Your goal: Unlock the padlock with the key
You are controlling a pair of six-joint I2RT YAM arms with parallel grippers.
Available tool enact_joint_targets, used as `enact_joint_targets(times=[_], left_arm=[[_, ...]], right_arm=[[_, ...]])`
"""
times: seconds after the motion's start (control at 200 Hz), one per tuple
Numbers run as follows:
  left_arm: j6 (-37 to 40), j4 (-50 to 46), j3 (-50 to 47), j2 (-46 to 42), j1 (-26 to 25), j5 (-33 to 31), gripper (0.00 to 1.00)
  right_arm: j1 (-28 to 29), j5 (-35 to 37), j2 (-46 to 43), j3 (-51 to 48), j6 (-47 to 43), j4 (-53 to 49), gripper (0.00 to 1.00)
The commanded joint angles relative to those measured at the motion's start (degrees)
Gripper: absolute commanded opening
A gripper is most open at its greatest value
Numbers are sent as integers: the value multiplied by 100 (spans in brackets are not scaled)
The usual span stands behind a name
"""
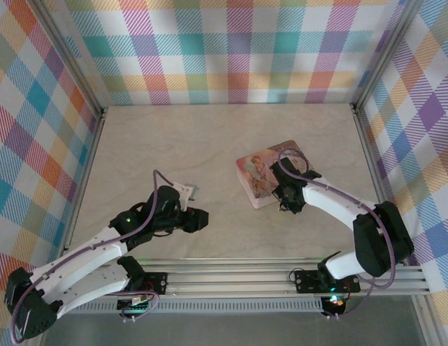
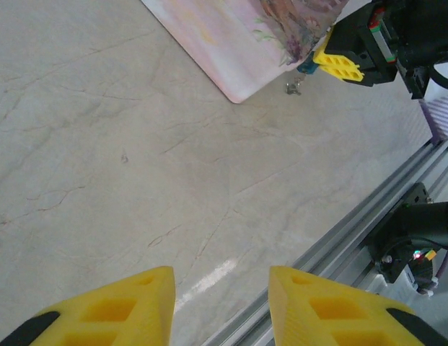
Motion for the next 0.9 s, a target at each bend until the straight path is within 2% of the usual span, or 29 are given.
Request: enact_joint_targets(times=[0.0, 0.17, 0.28, 0.425, 0.555, 0.78, 0.895], left_arm=[[417, 632, 244, 345, 91, 539, 39], [385, 2509, -130, 879, 98, 1303, 40], [662, 3548, -416, 1029, 83, 1304, 41], [1217, 3354, -137, 1517, 72, 1333, 41], [1260, 3446, -136, 1691, -49, 1259, 41], [1106, 3420, -215, 1825, -161, 1257, 41], [1110, 3309, -254, 1735, -188, 1243, 40]], right_arm=[[-55, -513, -39, -116, -316, 1057, 0], [-90, -1277, -97, -16, -503, 549, 0], [-113, -1550, -335, -144, -113, 195, 0], [-133, -1510, -1080, -733, 596, 479, 0], [-262, -1323, -1837, -1310, 1009, 872, 0], [-654, -1570, -2363, -1939, 1124, 1099, 0], [-1076, -1964, -2404, -2354, 970, 1684, 0]])
